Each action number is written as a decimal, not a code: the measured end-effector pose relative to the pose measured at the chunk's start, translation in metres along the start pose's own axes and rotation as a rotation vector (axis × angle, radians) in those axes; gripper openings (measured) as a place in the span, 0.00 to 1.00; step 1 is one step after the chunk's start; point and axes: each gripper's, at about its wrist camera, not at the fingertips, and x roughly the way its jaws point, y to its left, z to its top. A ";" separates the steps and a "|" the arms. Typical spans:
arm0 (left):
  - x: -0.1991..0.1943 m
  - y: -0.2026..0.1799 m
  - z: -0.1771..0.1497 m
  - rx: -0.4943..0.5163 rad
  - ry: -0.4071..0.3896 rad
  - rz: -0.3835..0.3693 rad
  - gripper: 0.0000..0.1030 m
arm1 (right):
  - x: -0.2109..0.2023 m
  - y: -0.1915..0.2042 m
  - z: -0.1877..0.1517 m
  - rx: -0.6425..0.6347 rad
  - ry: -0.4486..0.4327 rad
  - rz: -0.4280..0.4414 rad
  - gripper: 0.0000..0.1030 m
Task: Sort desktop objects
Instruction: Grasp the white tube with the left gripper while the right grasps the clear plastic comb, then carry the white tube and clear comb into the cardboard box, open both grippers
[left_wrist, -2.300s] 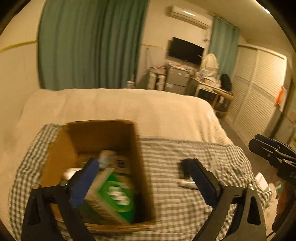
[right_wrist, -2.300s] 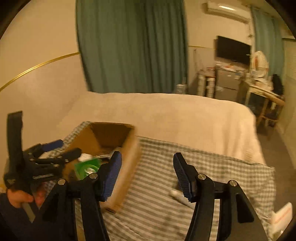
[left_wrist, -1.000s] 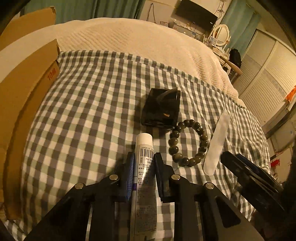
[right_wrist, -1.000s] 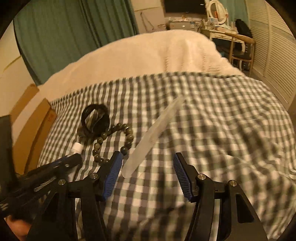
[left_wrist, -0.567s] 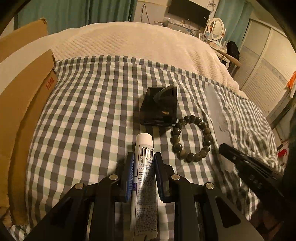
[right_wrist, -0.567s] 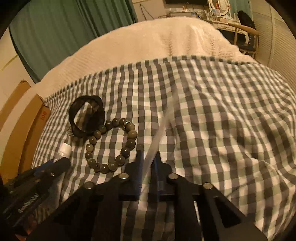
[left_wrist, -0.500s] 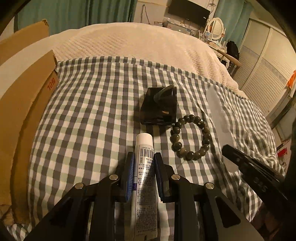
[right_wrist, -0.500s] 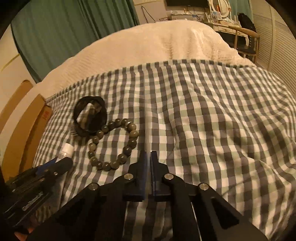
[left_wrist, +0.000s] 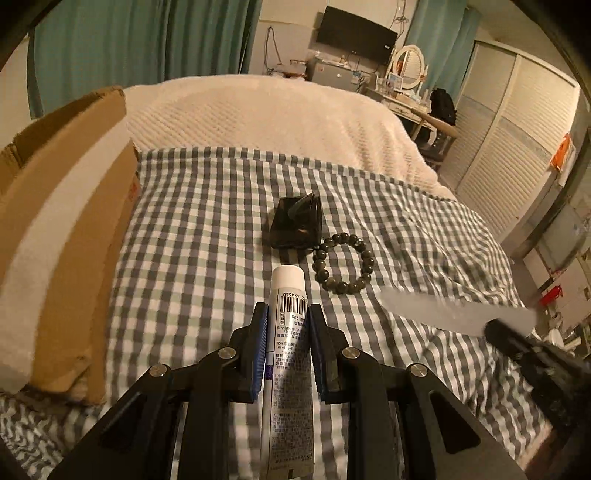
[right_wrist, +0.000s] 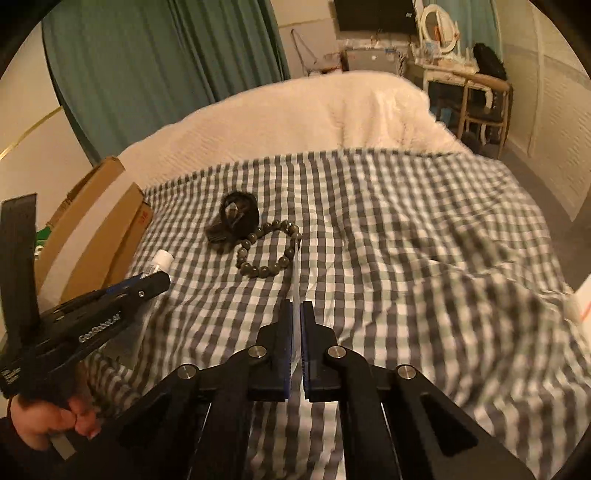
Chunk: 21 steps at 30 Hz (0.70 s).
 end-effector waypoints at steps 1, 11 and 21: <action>-0.005 0.001 -0.001 -0.001 -0.001 -0.003 0.21 | -0.012 0.005 0.000 -0.007 -0.009 -0.005 0.03; -0.075 0.028 0.024 -0.063 -0.113 -0.051 0.21 | -0.096 0.055 0.021 -0.155 -0.113 -0.061 0.03; -0.158 0.106 0.092 -0.081 -0.286 0.001 0.21 | -0.143 0.173 0.081 -0.358 -0.221 0.072 0.03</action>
